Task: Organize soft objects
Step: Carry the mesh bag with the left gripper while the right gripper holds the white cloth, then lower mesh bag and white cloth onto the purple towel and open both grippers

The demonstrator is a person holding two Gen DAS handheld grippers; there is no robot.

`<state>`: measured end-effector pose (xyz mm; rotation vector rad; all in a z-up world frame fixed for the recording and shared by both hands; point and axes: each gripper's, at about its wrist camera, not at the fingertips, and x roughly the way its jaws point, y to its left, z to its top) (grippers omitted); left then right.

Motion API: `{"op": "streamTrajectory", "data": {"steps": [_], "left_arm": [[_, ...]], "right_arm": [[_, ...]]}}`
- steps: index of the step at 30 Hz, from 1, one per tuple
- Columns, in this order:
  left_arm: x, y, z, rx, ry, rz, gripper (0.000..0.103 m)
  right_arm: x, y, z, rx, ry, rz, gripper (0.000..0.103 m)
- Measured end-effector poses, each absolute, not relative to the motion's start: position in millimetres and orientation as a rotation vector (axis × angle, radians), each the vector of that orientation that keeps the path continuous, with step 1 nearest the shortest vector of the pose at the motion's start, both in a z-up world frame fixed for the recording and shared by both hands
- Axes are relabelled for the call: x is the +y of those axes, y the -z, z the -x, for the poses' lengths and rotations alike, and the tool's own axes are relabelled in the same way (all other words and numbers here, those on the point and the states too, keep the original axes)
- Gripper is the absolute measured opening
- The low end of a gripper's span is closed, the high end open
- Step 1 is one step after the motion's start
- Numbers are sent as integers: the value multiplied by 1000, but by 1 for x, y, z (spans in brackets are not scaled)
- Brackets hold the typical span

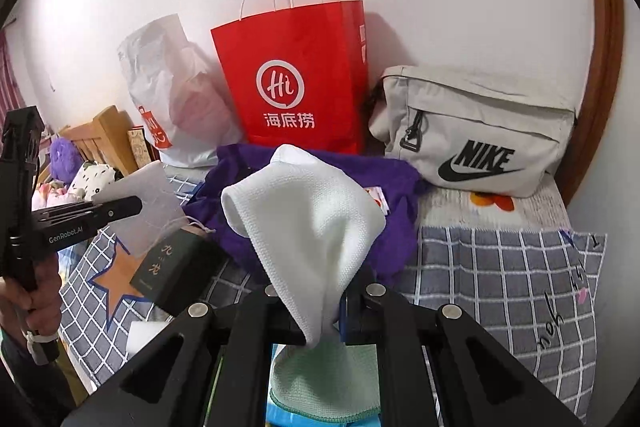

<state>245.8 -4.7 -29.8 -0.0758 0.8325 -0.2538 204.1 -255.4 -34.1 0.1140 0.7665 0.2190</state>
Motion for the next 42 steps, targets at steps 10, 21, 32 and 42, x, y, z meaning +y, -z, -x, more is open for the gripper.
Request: {"op": "streamTrajectory", "data": {"steps": [10, 21, 32, 42], "left_arm": [[-6, 33, -285, 834, 219, 76, 7], [-17, 63, -332, 891, 260, 103, 7], [-24, 93, -362, 946, 306, 115, 8], [-20, 125, -380, 1054, 293, 106, 9]], "right_arm": [[-252, 44, -258, 807, -253, -89, 10], [-254, 89, -315, 922, -301, -128, 10], [-256, 118, -353, 927, -325, -165, 11], [-244, 157, -376, 1059, -364, -174, 15]]}}
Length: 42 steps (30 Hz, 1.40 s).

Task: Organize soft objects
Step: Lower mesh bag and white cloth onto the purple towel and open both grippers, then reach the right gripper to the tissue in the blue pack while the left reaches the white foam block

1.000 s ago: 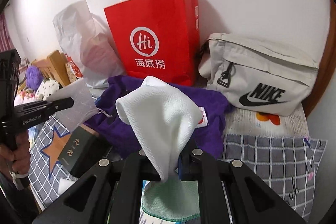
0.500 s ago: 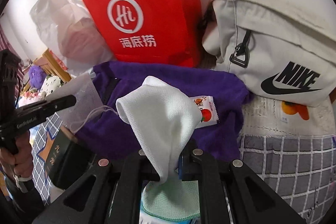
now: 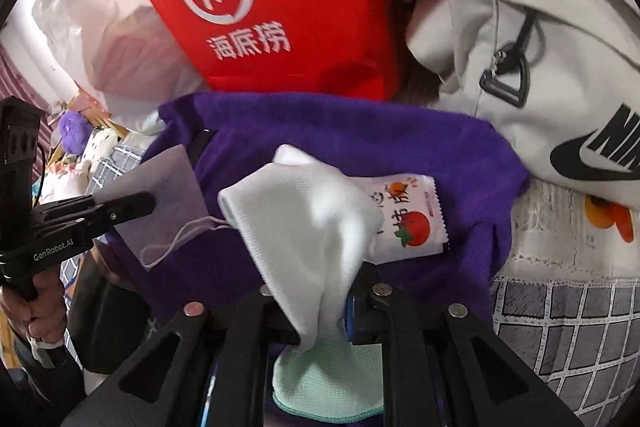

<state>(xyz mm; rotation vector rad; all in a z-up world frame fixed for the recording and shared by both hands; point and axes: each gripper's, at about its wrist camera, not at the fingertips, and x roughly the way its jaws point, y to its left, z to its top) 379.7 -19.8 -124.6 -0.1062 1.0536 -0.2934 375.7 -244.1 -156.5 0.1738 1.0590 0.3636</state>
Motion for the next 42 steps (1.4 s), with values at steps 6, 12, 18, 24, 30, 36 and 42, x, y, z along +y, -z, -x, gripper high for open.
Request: {"op": "streamTrajectory", "data": {"steps": [6, 12, 18, 24, 30, 36, 42], "left_arm": [[-15, 131, -384, 1073, 264, 103, 15], [-14, 127, -383, 1042, 180, 43, 52], [-2, 112, -371, 1004, 156, 64, 53], [14, 88, -342, 925, 138, 75, 53], [24, 69, -300, 906, 139, 102, 53], [34, 57, -248, 883, 127, 91, 53], [43, 58, -209, 885, 120, 127, 53]], "right_arm": [[-245, 154, -373, 1031, -357, -161, 60], [-242, 138, -367, 971, -333, -111, 74], [-243, 115, -352, 920, -313, -99, 74], [-242, 87, -317, 881, -326, -140, 74], [-237, 66, -269, 861, -325, -160, 74], [-230, 60, -205, 873, -311, -123, 72], [-227, 75, -144, 923, -355, -154, 53]]}}
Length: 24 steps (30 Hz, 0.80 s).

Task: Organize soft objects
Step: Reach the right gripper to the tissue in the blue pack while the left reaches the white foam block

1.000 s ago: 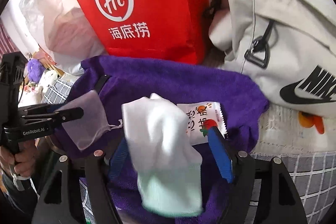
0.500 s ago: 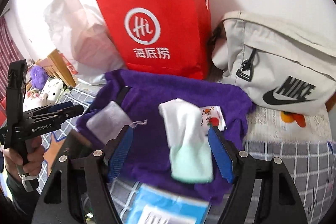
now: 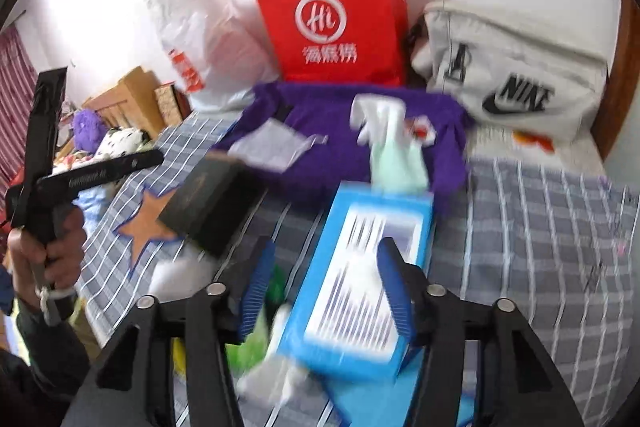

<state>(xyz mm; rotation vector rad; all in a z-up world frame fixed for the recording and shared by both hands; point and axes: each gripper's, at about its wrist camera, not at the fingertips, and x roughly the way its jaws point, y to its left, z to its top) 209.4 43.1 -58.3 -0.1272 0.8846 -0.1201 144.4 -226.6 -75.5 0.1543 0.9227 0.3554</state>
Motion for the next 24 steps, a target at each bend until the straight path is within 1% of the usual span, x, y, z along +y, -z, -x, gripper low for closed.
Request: {"op": "streamTrajectory", "data": {"steps": [6, 13, 14, 15, 16, 17, 19, 24], "left_arm": [[40, 81, -178, 914, 137, 138, 53], [54, 104, -152, 951, 121, 170, 53], [55, 107, -150, 954, 113, 173, 53], [57, 110, -147, 961, 109, 177, 53], [58, 112, -146, 965, 110, 178, 53], [58, 113, -144, 968, 111, 177, 53], [59, 116, -141, 969, 108, 175, 53], [60, 118, -136, 973, 103, 177, 53]], "right_arm": [[-213, 109, -111, 992, -414, -164, 53], [-201, 139, -102, 1035, -426, -186, 52], [-199, 141, -102, 1034, -422, -184, 49], [-197, 144, -102, 1038, -420, -181, 36], [-196, 147, -103, 1046, -417, -181, 14], [-196, 150, -103, 1056, -425, -190, 8], [-196, 150, -100, 1037, -417, -186, 6], [-202, 133, -81, 971, -458, -192, 6]]}}
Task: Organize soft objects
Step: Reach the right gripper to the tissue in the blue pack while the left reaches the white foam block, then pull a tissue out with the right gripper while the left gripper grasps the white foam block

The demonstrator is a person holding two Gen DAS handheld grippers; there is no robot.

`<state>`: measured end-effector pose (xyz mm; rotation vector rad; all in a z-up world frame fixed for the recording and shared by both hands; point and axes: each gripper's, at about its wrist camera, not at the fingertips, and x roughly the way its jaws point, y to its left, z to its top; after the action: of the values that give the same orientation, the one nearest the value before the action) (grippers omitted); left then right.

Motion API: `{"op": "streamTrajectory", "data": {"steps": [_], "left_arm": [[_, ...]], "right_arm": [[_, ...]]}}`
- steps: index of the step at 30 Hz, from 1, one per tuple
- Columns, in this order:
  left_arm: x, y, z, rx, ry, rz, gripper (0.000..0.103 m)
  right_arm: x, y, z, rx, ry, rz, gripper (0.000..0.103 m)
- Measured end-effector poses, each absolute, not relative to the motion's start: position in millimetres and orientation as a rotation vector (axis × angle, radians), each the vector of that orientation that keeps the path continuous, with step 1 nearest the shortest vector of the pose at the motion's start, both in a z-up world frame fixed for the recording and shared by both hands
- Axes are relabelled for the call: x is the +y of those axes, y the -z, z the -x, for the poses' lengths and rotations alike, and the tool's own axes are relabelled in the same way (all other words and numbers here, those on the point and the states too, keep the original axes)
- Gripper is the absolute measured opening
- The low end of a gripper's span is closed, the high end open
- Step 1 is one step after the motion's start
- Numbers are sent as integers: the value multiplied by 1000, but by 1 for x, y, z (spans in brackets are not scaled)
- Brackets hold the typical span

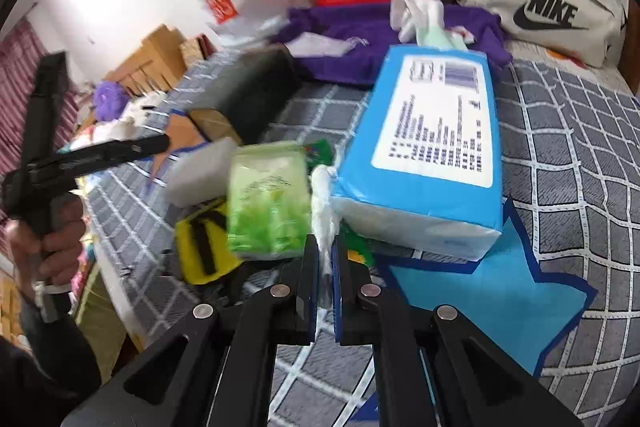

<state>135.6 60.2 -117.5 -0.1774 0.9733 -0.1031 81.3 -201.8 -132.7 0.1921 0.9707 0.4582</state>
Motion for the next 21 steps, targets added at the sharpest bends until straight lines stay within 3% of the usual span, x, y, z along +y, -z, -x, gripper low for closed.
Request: {"op": "streamTrajectory", "data": {"steps": [8, 11, 17, 18, 20, 21], "left_arm": [[55, 120, -127, 975, 131, 196, 53], [46, 128, -129, 999, 166, 222, 67], [33, 139, -131, 1014, 171, 175, 71], [32, 142, -133, 1017, 163, 167, 71], [32, 147, -135, 1027, 167, 169, 72], [31, 150, -136, 1029, 187, 179, 72]], "right_arm": [[-238, 117, -44, 916, -402, -163, 6], [-245, 131, -38, 935, -361, -156, 6], [-247, 164, -43, 998, -322, -133, 10], [-246, 166, -44, 1003, -325, -123, 13], [-247, 169, -46, 1010, -318, -120, 34], [-248, 169, -46, 1002, -315, -128, 52]]}}
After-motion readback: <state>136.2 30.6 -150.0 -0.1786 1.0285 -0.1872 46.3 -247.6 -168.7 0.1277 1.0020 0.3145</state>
